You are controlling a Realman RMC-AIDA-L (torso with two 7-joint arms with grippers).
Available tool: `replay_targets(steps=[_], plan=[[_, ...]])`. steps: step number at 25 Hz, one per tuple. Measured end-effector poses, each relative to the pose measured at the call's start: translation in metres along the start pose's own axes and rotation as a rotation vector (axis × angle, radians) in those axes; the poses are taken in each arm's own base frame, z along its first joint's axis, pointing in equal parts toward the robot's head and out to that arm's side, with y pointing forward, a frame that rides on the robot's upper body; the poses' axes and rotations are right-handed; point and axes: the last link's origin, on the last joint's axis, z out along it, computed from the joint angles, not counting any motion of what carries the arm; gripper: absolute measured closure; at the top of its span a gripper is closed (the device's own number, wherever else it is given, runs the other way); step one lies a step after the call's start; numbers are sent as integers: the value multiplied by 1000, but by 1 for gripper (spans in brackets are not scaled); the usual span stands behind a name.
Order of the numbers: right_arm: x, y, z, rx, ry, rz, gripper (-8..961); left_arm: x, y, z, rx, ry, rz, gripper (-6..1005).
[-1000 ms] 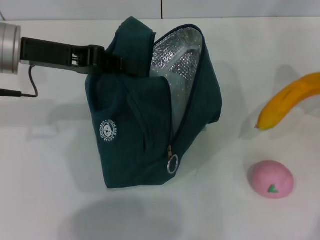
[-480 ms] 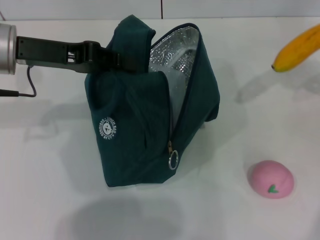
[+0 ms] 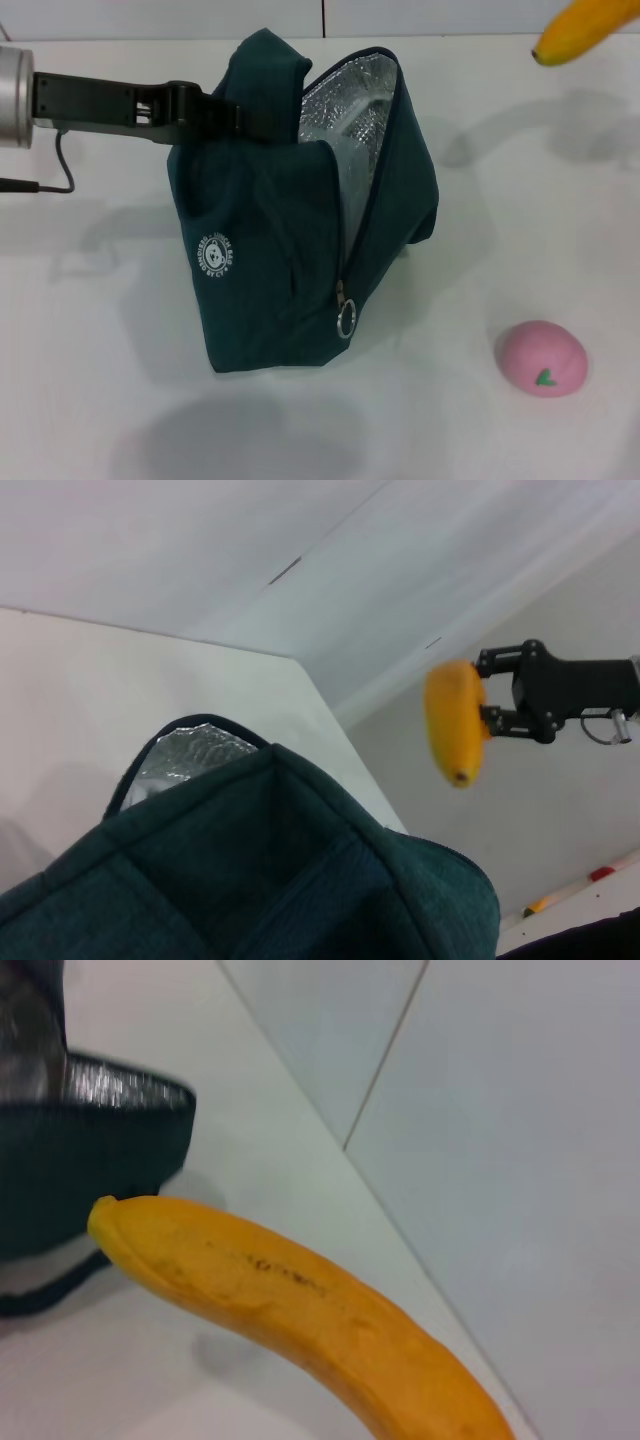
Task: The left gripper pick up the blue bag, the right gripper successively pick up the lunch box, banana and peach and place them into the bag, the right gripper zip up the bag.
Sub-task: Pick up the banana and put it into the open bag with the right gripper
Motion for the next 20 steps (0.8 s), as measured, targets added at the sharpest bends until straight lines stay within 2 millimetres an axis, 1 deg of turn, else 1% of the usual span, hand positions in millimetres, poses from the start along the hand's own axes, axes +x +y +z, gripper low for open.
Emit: replay_targets(steps=[2, 5, 13, 20], plan=[[-9, 2, 0, -2, -24, -6, 505, 1, 1, 1, -9, 6, 3, 939], [-27, 12, 9, -29, -57, -25, 504, 1, 3, 2, -28, 21, 11, 939], [-70, 49, 51, -115, -76, -132, 505, -4, -2, 3, -53, 48, 0, 938], [-98, 76, 81, -171, -69, -223, 505, -4, -2, 3, -54, 50, 13, 938]])
